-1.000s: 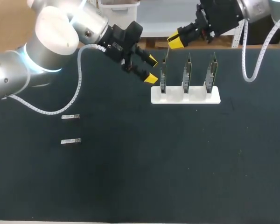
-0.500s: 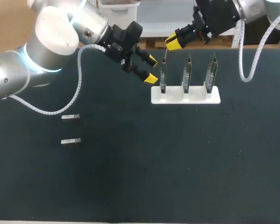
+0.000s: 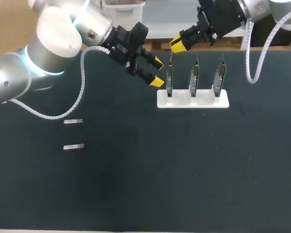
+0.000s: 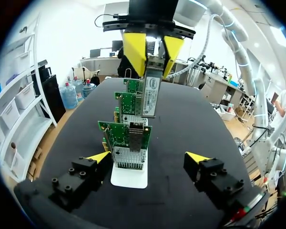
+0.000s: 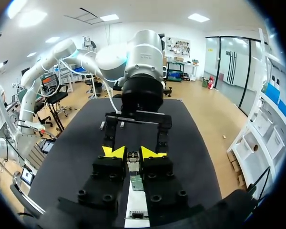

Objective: Pick up the optical module with the left hand, and insert it into the network port with the right hand.

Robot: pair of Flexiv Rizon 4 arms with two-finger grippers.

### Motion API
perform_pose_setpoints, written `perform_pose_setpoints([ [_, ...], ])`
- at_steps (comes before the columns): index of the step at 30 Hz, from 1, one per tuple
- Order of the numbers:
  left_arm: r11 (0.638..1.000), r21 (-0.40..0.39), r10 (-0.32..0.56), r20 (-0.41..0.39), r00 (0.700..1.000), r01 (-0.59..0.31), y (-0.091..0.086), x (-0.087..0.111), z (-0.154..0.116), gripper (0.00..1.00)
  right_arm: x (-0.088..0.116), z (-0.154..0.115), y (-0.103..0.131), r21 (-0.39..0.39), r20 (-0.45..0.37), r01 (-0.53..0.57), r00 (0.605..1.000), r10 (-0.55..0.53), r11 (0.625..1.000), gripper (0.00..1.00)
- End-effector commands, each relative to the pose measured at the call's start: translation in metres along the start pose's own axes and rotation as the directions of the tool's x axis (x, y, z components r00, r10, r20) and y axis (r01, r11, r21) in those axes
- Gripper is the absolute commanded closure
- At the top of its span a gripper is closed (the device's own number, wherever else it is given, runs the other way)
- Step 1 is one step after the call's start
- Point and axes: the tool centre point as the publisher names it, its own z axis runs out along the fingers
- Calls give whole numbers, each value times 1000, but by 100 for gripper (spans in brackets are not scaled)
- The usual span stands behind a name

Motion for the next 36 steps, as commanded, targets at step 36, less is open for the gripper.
perform_pose_setpoints([
  [36, 1000, -1, -1, -3, 1000, 1, 0, 0, 0, 0, 7, 12, -8, 19, -30, -2, 1000, 2, 1000, 100],
])
